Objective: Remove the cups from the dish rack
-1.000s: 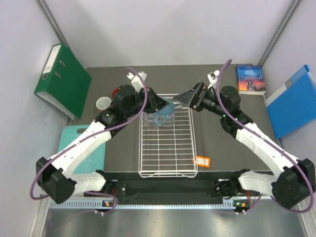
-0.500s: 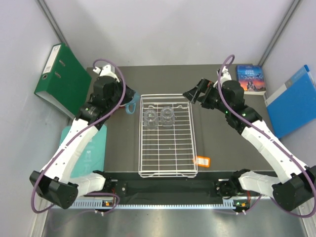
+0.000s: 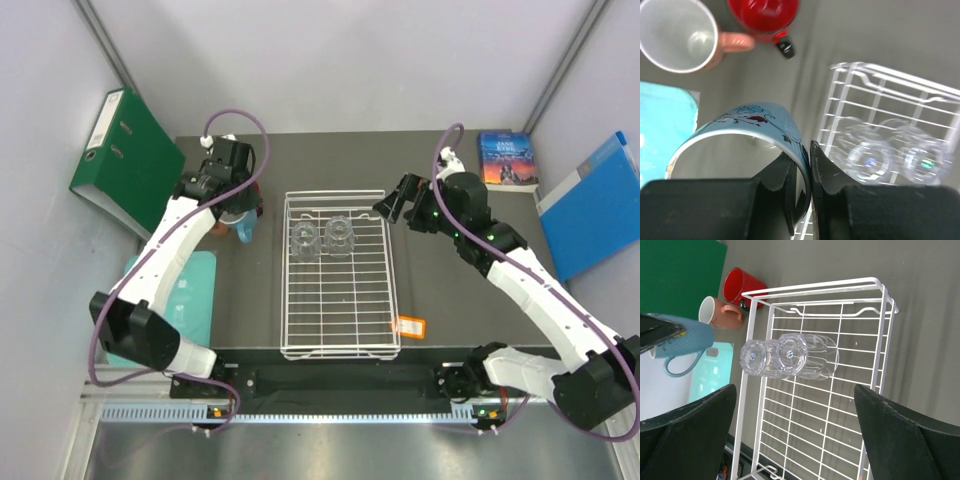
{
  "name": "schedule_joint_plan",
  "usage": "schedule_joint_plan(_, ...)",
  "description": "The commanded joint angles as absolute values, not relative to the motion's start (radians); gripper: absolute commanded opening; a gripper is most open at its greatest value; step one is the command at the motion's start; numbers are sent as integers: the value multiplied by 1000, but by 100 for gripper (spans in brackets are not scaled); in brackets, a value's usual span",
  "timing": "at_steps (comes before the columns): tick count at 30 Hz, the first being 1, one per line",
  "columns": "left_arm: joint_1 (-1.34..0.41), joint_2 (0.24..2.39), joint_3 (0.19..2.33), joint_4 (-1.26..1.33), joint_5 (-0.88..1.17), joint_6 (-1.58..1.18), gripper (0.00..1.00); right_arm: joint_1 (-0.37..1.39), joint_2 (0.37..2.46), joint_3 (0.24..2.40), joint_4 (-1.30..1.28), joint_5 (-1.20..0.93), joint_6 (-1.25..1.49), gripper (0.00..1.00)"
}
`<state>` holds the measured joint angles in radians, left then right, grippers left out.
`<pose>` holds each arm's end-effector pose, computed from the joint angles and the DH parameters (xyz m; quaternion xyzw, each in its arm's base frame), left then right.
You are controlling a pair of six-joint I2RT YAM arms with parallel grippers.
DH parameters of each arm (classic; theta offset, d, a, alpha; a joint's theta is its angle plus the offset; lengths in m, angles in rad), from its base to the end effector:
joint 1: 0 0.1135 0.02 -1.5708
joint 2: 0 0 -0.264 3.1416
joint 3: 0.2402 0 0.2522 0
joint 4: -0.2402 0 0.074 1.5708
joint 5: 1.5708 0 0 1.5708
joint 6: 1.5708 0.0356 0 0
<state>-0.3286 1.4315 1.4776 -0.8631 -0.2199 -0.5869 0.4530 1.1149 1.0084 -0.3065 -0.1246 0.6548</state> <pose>0.2862 -0.0894 0.3669 -0.1591 0.9113 -0.0701 0.3732 0.2263 0.1151 0.3403 0.0503 0.8346 0.3315 0.4370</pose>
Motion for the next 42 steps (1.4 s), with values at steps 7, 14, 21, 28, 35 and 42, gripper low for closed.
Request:
schedule_joint_plan(7, -262, 1584, 1367, -775, -107, -538, 0, 445, 1106, 994, -294, -133, 623, 100)
schedule_joint_plan(14, -249, 1716, 1374, -730, -95, -532, 0, 445, 1101, 994, -316, -133, 612, 99)
schedule_joint_plan(21, -235, 1779, 1382, -706, -129, -526, 0, 445, 1086, 977, -330, -126, 601, 99)
schedule_joint_plan(28, -209, 1815, 1379, -675, -162, -525, 0, 445, 1077, 951, -330, -127, 600, 99)
schedule_joint_plan(35, -179, 1844, 1434, -695, -210, -497, 0, 443, 1086, 953, -337, -120, 581, 99)
schedule_joint_plan(42, -179, 1836, 1437, -713, -225, -491, 0, 443, 1092, 942, -333, -123, 581, 99)
